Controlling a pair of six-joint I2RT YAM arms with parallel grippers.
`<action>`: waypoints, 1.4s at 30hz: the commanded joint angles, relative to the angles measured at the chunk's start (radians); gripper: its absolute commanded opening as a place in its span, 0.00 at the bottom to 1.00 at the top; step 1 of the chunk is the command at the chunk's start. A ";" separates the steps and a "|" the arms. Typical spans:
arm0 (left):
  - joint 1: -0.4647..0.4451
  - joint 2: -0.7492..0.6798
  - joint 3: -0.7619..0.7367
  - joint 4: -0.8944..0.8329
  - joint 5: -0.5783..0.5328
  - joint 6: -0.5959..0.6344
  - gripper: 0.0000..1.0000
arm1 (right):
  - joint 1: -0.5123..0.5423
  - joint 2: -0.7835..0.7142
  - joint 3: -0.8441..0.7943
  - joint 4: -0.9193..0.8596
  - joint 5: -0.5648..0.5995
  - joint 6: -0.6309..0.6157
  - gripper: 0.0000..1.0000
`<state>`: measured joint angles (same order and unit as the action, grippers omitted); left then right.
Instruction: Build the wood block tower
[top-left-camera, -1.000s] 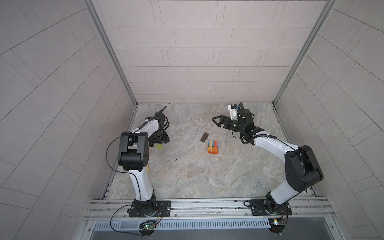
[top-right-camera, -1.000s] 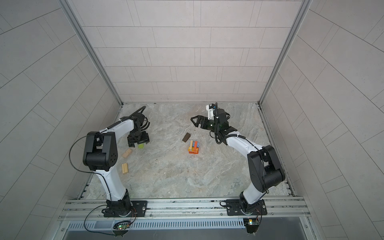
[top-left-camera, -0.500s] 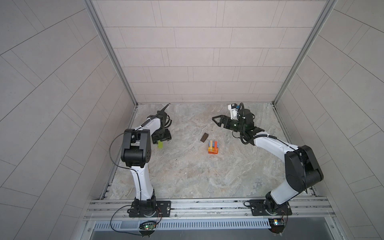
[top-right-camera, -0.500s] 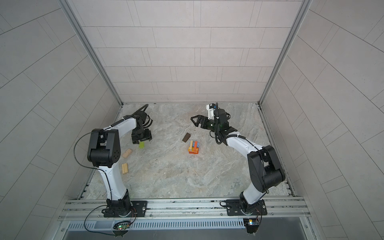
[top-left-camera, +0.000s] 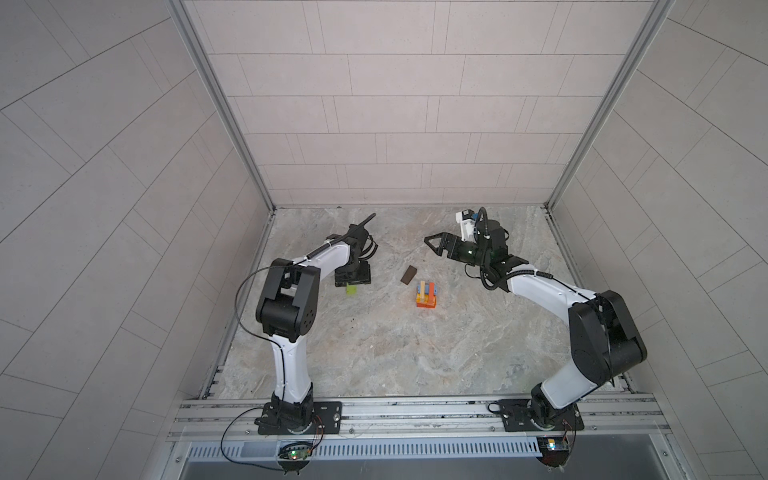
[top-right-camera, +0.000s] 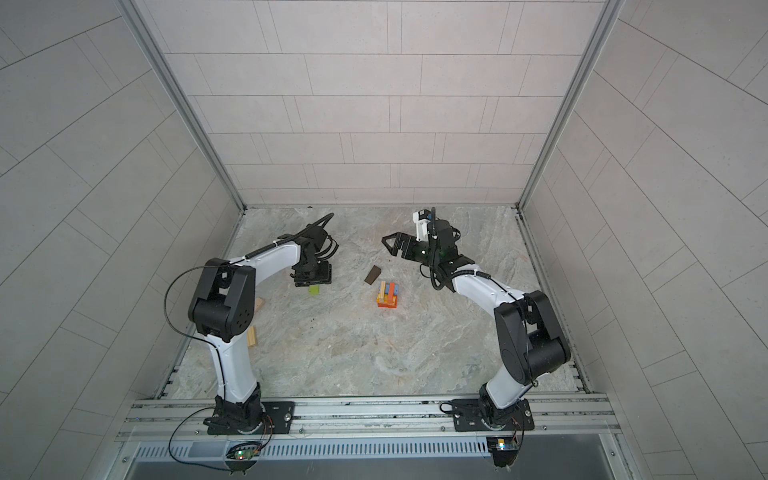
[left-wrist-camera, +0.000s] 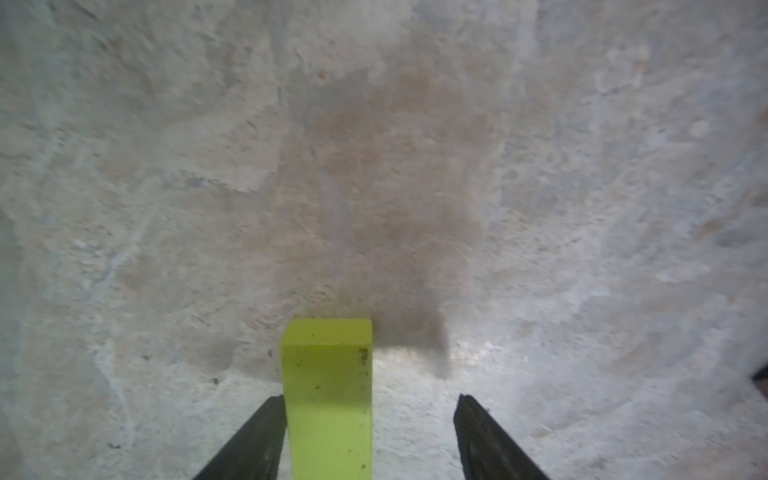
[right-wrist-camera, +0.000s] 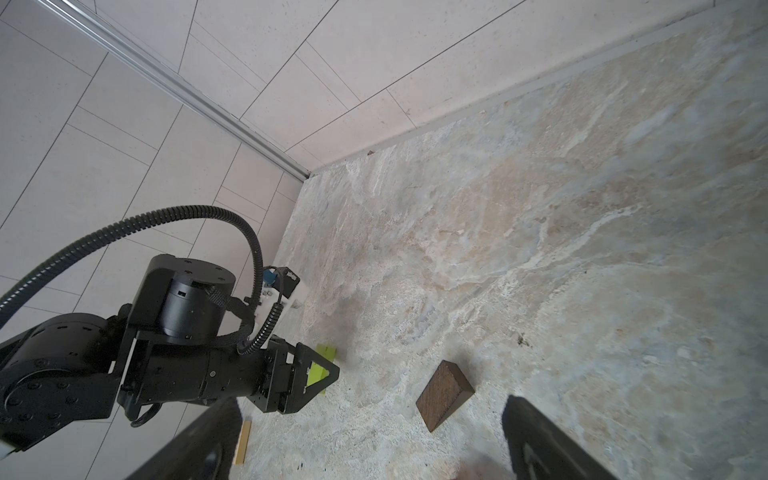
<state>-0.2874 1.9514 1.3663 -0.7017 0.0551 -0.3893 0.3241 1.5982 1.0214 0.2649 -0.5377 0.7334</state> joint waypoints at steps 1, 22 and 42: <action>-0.003 -0.050 -0.015 0.012 0.026 0.027 0.59 | -0.005 -0.029 -0.014 0.000 0.006 -0.009 0.99; 0.023 -0.005 0.117 -0.099 -0.145 0.003 0.11 | -0.041 -0.057 -0.055 0.044 -0.012 0.023 0.99; 0.033 0.032 0.024 -0.018 -0.113 -0.054 0.00 | -0.054 -0.044 -0.073 0.082 -0.020 0.049 0.99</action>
<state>-0.2573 1.9804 1.4059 -0.7425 -0.0845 -0.4297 0.2714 1.5757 0.9550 0.3271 -0.5533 0.7681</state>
